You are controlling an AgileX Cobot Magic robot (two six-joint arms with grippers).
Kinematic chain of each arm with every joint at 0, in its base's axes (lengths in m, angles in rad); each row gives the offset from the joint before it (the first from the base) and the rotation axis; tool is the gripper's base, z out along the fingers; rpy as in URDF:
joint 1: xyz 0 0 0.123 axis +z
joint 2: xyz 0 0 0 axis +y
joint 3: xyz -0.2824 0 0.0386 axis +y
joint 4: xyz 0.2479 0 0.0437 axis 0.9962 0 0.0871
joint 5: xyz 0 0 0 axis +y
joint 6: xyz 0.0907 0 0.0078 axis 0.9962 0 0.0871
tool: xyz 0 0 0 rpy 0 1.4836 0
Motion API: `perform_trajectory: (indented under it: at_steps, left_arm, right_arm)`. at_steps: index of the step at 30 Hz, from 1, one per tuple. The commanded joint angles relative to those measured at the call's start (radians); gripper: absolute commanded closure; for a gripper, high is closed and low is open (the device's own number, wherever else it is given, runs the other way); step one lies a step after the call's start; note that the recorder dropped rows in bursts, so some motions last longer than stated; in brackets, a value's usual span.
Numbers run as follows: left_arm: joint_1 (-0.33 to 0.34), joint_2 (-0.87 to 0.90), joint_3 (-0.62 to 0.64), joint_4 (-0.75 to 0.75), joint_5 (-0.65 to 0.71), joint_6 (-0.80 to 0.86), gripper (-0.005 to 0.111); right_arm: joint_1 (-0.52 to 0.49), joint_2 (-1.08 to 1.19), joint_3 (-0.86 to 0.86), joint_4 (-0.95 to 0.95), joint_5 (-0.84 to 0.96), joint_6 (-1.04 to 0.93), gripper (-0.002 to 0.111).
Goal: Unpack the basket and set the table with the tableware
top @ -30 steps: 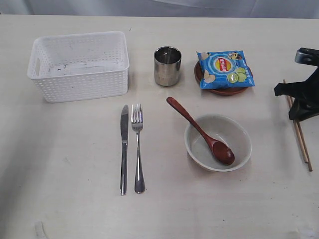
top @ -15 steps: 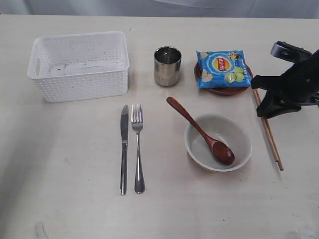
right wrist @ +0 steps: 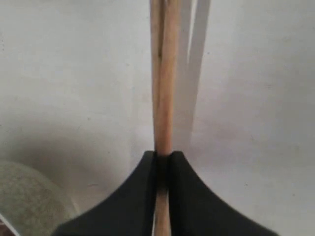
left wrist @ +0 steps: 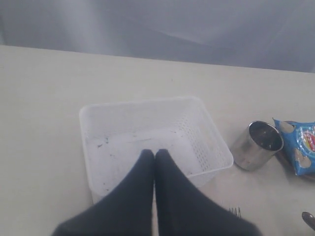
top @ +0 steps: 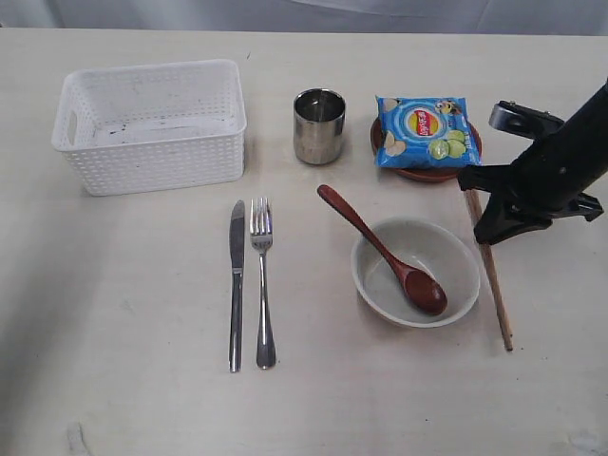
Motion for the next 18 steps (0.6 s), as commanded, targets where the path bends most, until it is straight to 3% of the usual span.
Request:
perform_trajectory:
  at_steps: [1, 5, 7, 13, 18]
  left_arm:
    - [-0.007, -0.005, 0.004, 0.003, -0.019, 0.002, 0.106]
    - [-0.007, -0.005, 0.004, 0.003, -0.019, 0.002, 0.106]
    - [-0.007, -0.005, 0.004, 0.003, -0.019, 0.002, 0.106]
    - [-0.007, -0.005, 0.004, 0.003, -0.019, 0.002, 0.106]
    - [-0.007, -0.005, 0.004, 0.003, -0.019, 0.002, 0.106]
  right_arm:
    - [0.001, 0.008, 0.003, -0.012, -0.008, -0.032, 0.097]
    - [0.001, 0.004, -0.010, -0.012, -0.003, -0.032, 0.071]
    - [0.001, 0.004, -0.023, -0.016, 0.005, -0.030, 0.065]
    - [0.001, 0.002, -0.033, -0.022, 0.008, -0.028, 0.072]
    - [0.001, 0.002, -0.033, -0.076, 0.008, -0.016, 0.085]
